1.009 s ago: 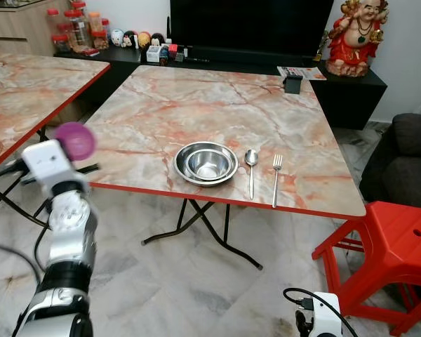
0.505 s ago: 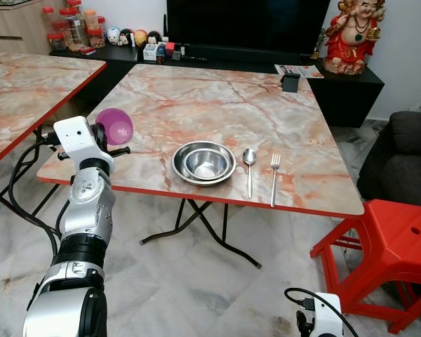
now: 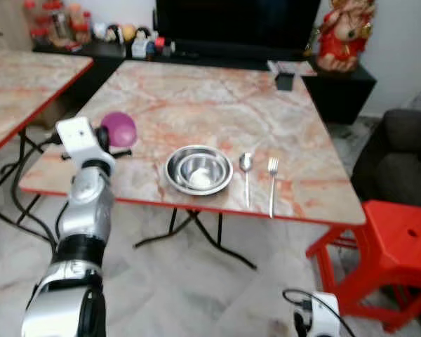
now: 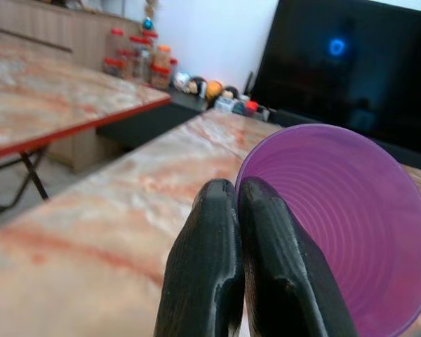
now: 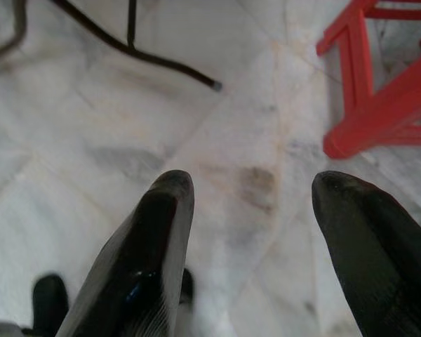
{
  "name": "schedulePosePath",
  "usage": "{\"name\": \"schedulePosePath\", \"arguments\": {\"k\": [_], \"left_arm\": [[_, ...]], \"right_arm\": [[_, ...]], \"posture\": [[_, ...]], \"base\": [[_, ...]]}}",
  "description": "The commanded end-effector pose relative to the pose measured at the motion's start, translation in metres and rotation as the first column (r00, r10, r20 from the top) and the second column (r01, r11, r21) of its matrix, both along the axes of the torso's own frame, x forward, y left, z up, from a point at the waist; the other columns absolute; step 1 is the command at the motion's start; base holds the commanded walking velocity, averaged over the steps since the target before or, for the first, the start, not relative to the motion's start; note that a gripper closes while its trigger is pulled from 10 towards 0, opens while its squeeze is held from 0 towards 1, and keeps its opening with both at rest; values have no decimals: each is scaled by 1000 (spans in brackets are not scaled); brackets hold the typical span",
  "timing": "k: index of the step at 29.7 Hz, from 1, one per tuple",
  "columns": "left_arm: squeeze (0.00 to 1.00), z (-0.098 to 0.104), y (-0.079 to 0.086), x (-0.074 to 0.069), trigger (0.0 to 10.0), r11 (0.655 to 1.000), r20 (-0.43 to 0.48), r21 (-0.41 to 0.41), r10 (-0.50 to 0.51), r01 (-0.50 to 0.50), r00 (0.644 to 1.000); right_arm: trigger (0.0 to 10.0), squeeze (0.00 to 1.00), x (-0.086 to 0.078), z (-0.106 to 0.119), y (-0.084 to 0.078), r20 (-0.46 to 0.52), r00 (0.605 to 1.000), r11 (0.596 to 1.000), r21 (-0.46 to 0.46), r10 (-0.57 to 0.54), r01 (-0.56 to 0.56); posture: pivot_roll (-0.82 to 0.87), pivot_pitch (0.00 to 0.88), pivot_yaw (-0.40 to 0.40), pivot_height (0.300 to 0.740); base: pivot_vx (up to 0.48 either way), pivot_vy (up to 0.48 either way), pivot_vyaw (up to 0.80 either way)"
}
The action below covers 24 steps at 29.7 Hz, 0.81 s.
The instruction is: Setting the table
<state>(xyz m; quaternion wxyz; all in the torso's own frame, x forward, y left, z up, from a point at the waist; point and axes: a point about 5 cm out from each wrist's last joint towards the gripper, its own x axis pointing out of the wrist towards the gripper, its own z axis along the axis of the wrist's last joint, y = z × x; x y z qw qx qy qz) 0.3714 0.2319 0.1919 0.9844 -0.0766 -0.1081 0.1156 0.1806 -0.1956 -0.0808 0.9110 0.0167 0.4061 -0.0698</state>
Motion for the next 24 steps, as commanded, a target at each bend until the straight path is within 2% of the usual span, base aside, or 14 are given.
{"name": "schedulePosePath", "arguments": {"k": [1, 15, 24], "left_arm": [[0, 7, -15, 5, 10000, 999, 16, -2, -48, 48, 999], [0, 11, -16, 4, 10000, 998, 20, 12, -59, 59, 998], [0, 4, -7, 2, 10000, 999, -89, -5, -42, 41, 995]], "right_arm": [[10000, 0, -6, -1, -11, -15, 1000, 999, -23, -22, 22], [10000, 0, -6, -1, -11, -18, 1000, 999, -26, -19, 19], [10000, 0, -8, -2, -13, -24, 999, 999, -28, -24, 23]], "posture": [[-35, 0, -58, 725], [-36, 0, -59, 725], [-36, 0, -59, 725]], "base": [[337, 0, 0], [335, 0, 0], [32, 0, 0]]}}
